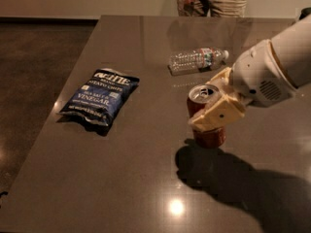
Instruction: Knock coke can over
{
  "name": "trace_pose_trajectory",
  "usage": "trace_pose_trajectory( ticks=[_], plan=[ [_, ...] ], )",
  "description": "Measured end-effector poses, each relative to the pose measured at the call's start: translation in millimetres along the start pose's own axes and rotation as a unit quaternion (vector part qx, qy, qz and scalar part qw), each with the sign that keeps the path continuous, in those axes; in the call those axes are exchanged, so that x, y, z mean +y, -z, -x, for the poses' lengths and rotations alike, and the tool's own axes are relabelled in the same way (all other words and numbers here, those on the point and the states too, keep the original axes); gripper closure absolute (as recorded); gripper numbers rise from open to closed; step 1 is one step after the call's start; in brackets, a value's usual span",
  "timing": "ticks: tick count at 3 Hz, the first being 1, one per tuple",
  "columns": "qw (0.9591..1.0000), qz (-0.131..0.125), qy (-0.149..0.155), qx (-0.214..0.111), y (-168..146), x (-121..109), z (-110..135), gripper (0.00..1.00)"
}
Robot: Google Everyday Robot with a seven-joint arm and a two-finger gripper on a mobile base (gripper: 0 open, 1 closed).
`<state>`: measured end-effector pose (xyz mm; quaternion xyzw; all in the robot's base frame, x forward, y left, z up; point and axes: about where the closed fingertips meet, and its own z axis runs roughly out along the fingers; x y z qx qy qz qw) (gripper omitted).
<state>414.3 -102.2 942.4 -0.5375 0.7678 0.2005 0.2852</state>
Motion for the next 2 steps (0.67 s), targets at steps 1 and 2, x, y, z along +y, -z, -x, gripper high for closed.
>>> trace_pose_trajectory(
  ticks=[1,2],
  plan=[
    [0.9969,-0.005,0.003,0.078,4.3,-25.1,-2.8,1.0],
    [0.9823,-0.014,0.025,0.185,-9.8,-63.3,-23.8,1.0]
  ],
)
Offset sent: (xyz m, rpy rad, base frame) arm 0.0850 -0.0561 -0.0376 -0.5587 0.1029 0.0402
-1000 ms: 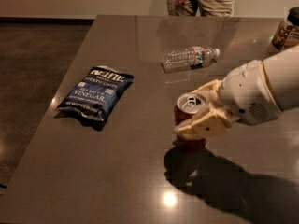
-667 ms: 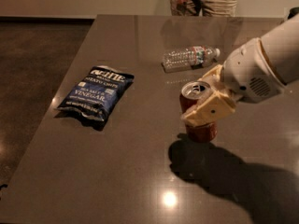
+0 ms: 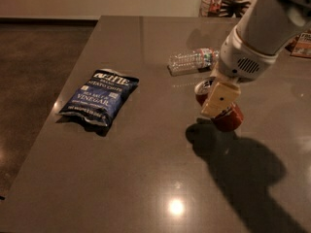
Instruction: Knock coke can over
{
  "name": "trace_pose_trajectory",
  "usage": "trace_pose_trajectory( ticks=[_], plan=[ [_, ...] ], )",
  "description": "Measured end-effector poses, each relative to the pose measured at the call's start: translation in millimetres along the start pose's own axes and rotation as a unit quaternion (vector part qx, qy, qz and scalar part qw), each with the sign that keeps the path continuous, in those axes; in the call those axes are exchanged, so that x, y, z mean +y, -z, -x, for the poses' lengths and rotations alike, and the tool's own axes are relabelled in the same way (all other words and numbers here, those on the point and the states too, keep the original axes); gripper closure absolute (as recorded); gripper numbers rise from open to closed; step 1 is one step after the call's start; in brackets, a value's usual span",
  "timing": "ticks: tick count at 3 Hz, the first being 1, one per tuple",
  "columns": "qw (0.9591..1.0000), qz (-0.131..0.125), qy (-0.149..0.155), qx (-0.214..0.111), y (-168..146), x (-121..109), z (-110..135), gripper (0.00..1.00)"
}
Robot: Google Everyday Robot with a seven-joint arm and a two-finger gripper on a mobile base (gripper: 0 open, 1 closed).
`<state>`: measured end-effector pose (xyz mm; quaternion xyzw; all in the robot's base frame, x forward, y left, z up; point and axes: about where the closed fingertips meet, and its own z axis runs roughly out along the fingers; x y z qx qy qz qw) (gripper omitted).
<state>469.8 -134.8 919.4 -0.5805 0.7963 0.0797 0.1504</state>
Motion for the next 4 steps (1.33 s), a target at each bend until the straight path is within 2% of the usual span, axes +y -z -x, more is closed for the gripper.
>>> trace_pose_trajectory(
  ticks=[1,2,3,4],
  plan=[
    [0.9983,-0.009,0.012,0.057,-14.9,-20.0,-9.8,1.0],
    [0.9921,-0.022,0.029,0.12,-25.3,-29.9,-16.9,0.95],
    [0.9829,-0.037,0.043,0.175,-32.0,-36.4,-21.5,0.82],
    [0.9746,-0.049,0.053,0.212,-38.3,-38.6,-22.8,0.59]
  ],
)
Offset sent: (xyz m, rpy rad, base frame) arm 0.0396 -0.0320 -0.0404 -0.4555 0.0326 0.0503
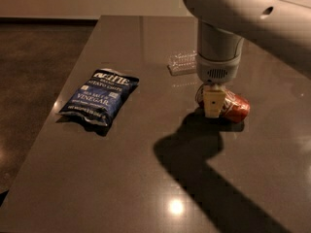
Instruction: Knock coke can over
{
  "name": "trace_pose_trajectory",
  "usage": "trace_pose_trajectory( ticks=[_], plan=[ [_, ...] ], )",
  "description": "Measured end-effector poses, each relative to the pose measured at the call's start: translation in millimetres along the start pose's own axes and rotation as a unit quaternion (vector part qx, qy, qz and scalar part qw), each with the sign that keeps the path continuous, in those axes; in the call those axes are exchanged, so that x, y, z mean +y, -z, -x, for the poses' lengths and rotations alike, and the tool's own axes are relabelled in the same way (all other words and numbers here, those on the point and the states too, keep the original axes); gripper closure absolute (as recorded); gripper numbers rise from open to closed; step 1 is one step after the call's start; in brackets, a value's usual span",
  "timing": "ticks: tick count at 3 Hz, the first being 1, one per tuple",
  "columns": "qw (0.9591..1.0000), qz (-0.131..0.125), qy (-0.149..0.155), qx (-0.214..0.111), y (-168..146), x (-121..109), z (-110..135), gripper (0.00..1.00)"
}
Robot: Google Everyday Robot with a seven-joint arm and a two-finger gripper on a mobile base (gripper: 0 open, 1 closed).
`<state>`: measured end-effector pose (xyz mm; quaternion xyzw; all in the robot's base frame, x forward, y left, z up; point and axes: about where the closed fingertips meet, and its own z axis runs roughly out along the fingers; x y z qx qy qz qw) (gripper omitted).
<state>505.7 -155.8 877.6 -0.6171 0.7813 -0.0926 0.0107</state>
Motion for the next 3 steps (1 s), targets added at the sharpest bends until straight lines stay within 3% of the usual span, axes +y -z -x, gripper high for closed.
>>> trace_pose_trajectory(
  ticks=[1,2,3],
  plan=[
    [0.9998,-0.01,0.007,0.017,-5.1,-0.4,1.4,0.28],
    [0.9998,-0.014,0.006,0.012,-4.7,-2.1,2.3,0.0],
    [0.9998,-0.015,0.006,0.012,-4.7,-2.1,2.3,0.0]
  ],
)
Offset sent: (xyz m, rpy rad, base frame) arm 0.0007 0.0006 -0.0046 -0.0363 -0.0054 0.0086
